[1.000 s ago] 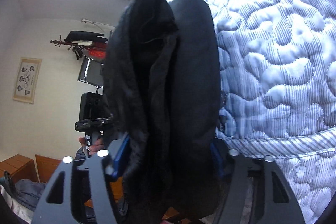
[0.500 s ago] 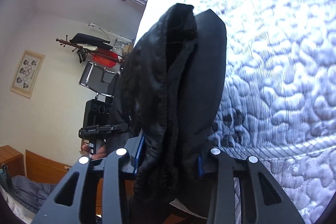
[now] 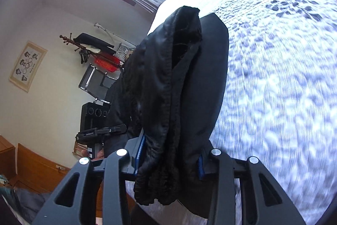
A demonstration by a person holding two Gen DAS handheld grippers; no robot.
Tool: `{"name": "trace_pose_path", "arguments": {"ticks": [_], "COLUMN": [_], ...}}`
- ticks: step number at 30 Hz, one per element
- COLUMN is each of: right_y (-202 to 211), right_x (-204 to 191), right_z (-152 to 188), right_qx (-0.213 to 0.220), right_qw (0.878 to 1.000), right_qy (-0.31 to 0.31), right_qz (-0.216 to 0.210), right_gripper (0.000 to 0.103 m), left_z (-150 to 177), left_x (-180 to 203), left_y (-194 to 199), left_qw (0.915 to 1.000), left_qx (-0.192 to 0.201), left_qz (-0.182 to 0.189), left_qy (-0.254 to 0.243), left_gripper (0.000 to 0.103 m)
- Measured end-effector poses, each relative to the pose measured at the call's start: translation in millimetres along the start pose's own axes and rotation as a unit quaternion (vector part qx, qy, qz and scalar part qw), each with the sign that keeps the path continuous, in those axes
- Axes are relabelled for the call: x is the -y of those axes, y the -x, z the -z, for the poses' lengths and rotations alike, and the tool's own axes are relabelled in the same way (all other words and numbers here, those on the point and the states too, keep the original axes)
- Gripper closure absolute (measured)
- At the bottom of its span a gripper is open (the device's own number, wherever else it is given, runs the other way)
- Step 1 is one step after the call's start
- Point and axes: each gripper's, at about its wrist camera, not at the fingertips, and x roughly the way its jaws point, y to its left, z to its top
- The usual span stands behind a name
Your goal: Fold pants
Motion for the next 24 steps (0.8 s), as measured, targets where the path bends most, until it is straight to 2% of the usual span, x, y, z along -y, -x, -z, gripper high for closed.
{"name": "trace_pose_path", "arguments": {"ticks": [5, 9, 12, 14, 15, 17, 18, 19, 20, 22, 24], "right_y": [-42.0, -73.1, -81.1, -82.7, -83.2, -81.1, -80.3, -78.0, -72.5, -60.0, -49.9], "right_x": [30.1, 61.8, 78.2, 85.1, 87.5, 98.2, 100.9, 105.4, 112.0, 119.1, 119.5], "right_z": [-43.5, -55.5, -57.3, -54.2, -53.3, -51.2, -50.1, -47.9, -43.1, -34.1, -26.8], "right_qx": [-0.023, -0.043, -0.043, -0.041, -0.039, -0.034, -0.032, -0.028, -0.022, -0.004, 0.009], "right_qw": [0.999, 0.997, 0.997, 0.996, 0.996, 0.996, 0.995, 0.995, 0.995, 0.994, 0.993], "right_qy": [-0.025, -0.054, -0.069, -0.074, -0.076, -0.087, -0.092, -0.095, -0.101, -0.108, -0.114], "right_qz": [0.011, 0.022, 0.019, 0.016, 0.015, 0.01, 0.009, 0.012, 0.017, 0.015, 0.021], "right_gripper": [0.065, 0.064, 0.061, 0.059, 0.058, 0.05, 0.047, 0.04, 0.038, 0.036, 0.035], "left_z": [-38.7, -55.0, -56.3, -52.8, -51.6, -48.6, -46.5, -45.3, -42.9, -39.0, -31.9], "left_x": [-35.1, -65.5, -81.7, -85.2, -89.0, -92.2, -94.5, -96.9, -98.0, -103.8, -103.3], "left_y": [-7.9, -10.8, -9.1, -8.8, -8.8, -9.4, -9.0, -8.2, -4.1, 10.5, 28.2], "left_qw": [0.9995, 0.9986, 0.9987, 0.9988, 0.9987, 0.9983, 0.9978, 0.9973, 0.9966, 0.9951, 0.9916], "left_qx": [0.012, 0.006, 0.009, 0.013, 0.016, 0.024, 0.028, 0.032, 0.045, 0.065, 0.097], "left_qz": [-0.024, -0.04, -0.019, -0.019, -0.021, -0.02, -0.024, -0.027, -0.029, -0.041, -0.065], "left_qy": [0.016, 0.035, 0.047, 0.042, 0.044, 0.05, 0.055, 0.06, 0.064, 0.062, 0.054], "left_gripper": [0.071, 0.067, 0.062, 0.058, 0.053, 0.046, 0.036, 0.029, 0.027, 0.016, 0.014]}}
